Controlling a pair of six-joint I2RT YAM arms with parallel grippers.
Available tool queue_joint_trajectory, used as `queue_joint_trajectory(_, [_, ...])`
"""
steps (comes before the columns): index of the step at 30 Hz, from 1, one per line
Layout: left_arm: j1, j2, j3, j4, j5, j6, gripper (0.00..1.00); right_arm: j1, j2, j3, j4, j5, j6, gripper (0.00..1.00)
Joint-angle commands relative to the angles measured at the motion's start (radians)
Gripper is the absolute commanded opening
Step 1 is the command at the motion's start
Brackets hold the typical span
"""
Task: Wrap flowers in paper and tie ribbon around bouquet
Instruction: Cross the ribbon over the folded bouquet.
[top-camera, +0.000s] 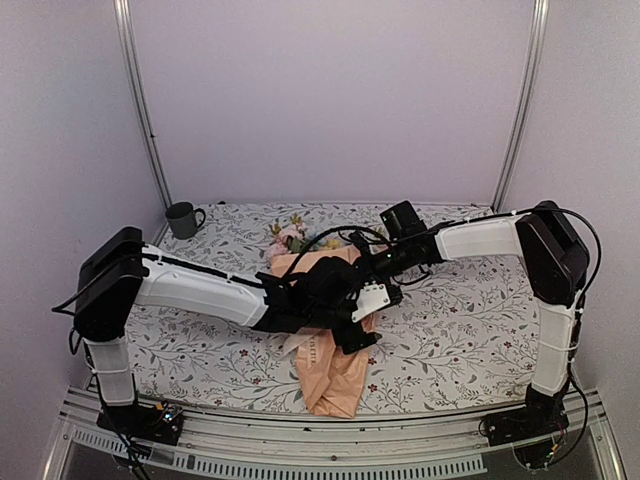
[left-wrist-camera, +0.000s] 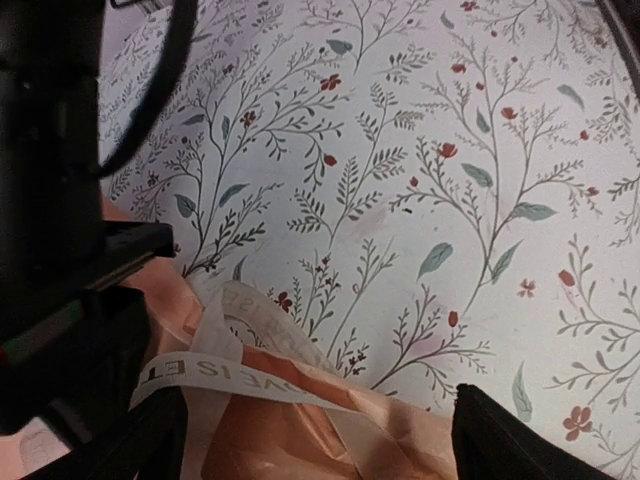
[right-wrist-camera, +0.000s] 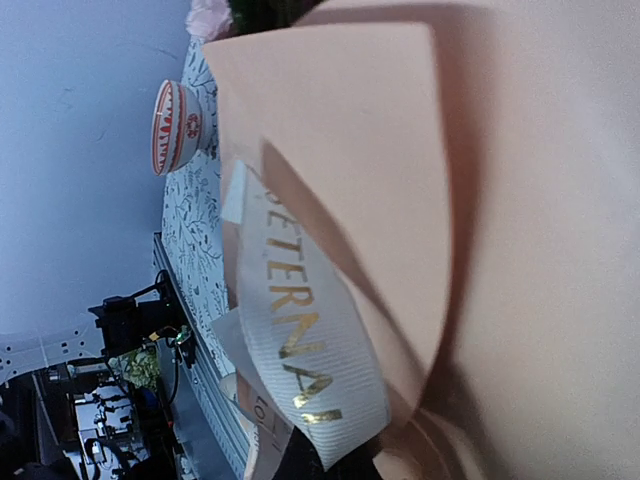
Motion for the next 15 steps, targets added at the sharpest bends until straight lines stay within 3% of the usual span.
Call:
queue_joint_trajectory(1, [-0.028,-0.097,0.017,-0.012,0.105,-0.003,0.92,-0.014,0.017,-0.013,-0.033,0.028,-0.028,0.00])
queue_joint_trajectory(5, [-0.042,-0.202,-0.007,-0.078,0.126,-0.090,0.84,-0.014,0.006,-0.010,-0.040,0.037,-0.035,0.00])
queue_joint_trajectory(11, [-0.029,-0.386,-0.204,-0.167,-0.056,-0.206,0.60,-0.014,-0.014,-0.012,-0.050,0.040,-0.042,0.00])
queue_joint_trajectory(15, [0.059,-0.439,-0.343,-0.142,-0.078,-0.242,0.61,-0.013,-0.020,-0.009,-0.050,0.032,-0.044,0.00])
